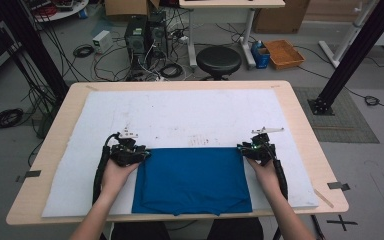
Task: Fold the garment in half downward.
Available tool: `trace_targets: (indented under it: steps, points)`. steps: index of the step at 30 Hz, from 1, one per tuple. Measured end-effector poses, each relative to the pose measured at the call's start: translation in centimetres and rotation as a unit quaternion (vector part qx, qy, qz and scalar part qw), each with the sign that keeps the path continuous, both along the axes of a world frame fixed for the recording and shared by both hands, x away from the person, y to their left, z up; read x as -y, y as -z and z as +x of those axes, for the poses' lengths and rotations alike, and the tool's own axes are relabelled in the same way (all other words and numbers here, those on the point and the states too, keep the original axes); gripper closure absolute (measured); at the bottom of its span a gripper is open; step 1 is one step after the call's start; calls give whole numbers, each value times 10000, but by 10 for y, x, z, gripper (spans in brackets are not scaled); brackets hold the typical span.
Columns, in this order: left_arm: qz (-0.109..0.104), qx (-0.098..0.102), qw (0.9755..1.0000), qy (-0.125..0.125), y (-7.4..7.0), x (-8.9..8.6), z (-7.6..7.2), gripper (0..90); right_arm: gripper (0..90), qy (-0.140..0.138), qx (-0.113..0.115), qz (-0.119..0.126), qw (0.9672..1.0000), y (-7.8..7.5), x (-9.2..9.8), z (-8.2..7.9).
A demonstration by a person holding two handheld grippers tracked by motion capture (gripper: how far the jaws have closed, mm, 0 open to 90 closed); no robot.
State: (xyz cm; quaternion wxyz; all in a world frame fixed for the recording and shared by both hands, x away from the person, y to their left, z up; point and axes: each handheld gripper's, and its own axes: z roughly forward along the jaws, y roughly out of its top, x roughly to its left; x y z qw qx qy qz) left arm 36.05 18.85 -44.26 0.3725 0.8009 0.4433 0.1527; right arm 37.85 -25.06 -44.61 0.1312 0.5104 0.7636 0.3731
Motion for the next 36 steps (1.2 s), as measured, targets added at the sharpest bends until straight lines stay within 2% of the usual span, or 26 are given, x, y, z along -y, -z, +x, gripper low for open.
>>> trace_targets:
  steps: [2,4,8,17,20,24,27,29,31,33,36]
  points:
    - [25,80,9999,56,1,2,-2,808,811,-45,34,-56,10000,1,-1,-1]
    - [40,101,9999,55,1,3,-3,838,844,-109,102,-100,9998,1,-1,-3]
    - [15,120,9999,68,1,2,-1,849,863,-158,171,-120,9997,-2,-1,-2]
    - [199,303,9993,92,-5,8,19,850,863,-160,361,-216,9990,-9,1,14]
    - [185,323,9993,66,-6,9,25,850,863,-127,323,-241,9991,-7,2,19]
    - [194,315,9993,87,-4,10,26,849,860,-123,370,-262,9989,-6,2,22]
    - [172,395,9991,50,-5,9,25,842,833,-116,477,-324,9983,-8,1,19]
    - [176,526,9985,30,-8,10,23,806,796,-137,565,-357,9977,-10,1,18]
    - [128,674,9976,-71,-13,11,20,698,757,-130,645,-393,9971,-13,2,15]
    - [41,784,9969,-20,-17,10,17,595,681,-119,706,-366,9968,-16,3,12]
    - [8,888,9960,48,-24,9,10,492,658,-128,844,-381,9956,-21,7,6]
